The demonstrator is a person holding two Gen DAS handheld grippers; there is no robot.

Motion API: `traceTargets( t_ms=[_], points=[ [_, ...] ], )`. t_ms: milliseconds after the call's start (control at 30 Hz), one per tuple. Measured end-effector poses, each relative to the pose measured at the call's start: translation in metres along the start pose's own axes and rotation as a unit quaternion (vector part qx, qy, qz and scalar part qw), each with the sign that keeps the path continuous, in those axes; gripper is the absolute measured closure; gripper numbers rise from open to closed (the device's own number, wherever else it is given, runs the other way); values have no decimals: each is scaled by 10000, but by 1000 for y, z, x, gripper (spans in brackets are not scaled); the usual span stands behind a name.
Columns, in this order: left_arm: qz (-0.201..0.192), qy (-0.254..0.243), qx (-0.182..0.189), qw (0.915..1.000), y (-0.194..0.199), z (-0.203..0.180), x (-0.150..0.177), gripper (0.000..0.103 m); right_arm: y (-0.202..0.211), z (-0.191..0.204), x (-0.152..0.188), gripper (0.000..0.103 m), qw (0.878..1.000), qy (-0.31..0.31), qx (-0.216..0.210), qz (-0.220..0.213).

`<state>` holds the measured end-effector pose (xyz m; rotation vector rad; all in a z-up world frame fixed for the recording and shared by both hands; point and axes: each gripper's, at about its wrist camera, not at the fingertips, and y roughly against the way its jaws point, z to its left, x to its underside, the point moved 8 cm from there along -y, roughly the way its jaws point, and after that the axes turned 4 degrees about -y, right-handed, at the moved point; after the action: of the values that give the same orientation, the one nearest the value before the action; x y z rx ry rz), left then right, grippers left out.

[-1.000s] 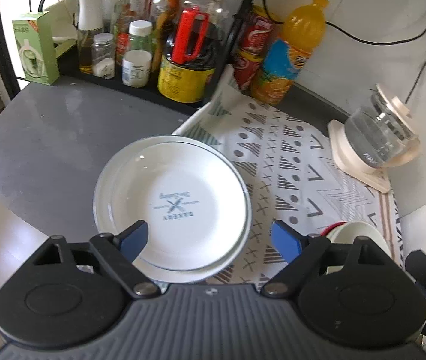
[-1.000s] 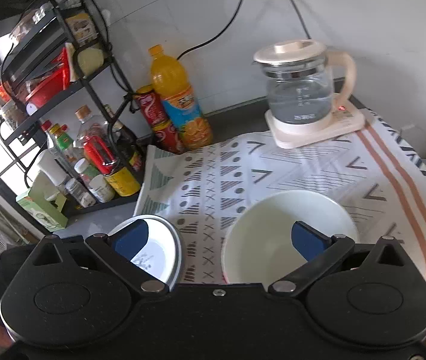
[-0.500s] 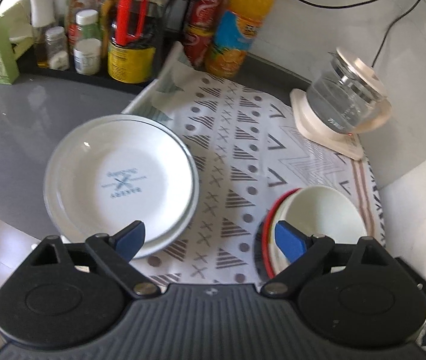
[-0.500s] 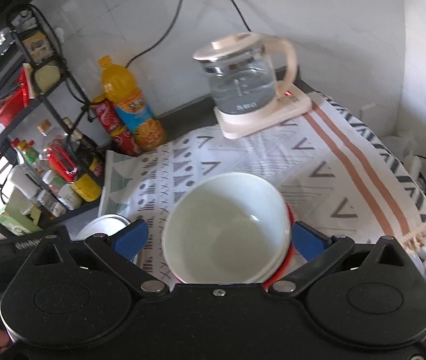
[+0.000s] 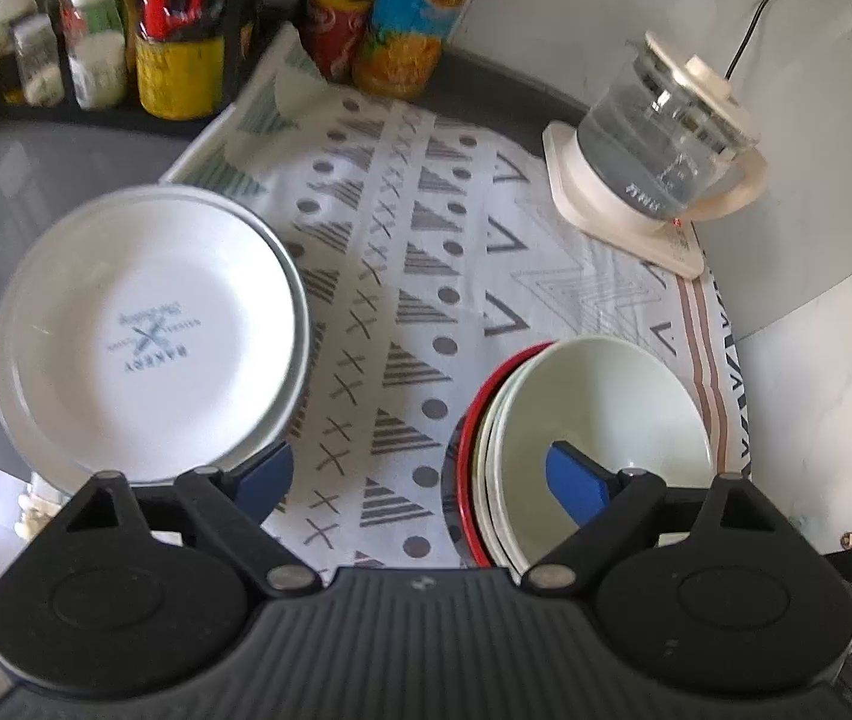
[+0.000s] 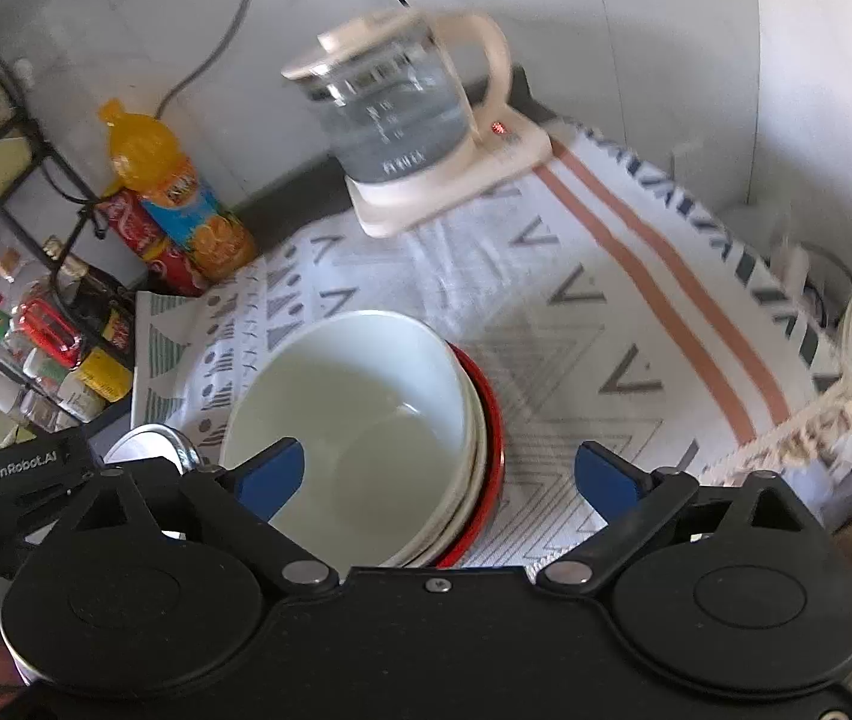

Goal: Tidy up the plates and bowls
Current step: 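Withdraw both grippers upward from the plate stack, then move both grippers to the red bowl stack and close on its rim, then lift the red bowl stack with both grippers and carry it over the plates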

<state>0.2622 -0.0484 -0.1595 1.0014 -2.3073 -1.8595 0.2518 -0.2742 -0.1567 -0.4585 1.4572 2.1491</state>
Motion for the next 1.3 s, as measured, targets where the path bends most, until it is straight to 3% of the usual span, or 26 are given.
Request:
traceTargets(
  t_ms=[167, 367, 700, 800, 900, 1000, 1300],
  points=[
    [266, 65, 119, 9996, -22, -3, 0, 15, -24, -9, 5, 17, 9993, -249, -25, 286],
    [473, 32, 186, 9987, -46, -8, 1, 27, -49, -13, 12, 26, 9973, -460, -44, 567],
    [897, 162, 297, 9954, -83, -13, 10, 57, -75, -27, 22, 49, 9916, -873, -65, 954],
    [1048, 210, 329, 9937, -92, -13, 17, 67, -79, -27, 27, 64, 9911, -829, -75, 1040],
    [1070, 261, 490, 9927, -95, -16, 20, 77, -80, -24, 29, 65, 9928, -652, -119, 1000],
    [1011, 189, 429, 9938, -92, -17, 20, 77, -77, -24, 29, 70, 9939, -557, -89, 949],
    [868, 243, 434, 9950, -70, -11, 35, 77, -61, -18, 34, 71, 9961, -369, -179, 784]
  ],
)
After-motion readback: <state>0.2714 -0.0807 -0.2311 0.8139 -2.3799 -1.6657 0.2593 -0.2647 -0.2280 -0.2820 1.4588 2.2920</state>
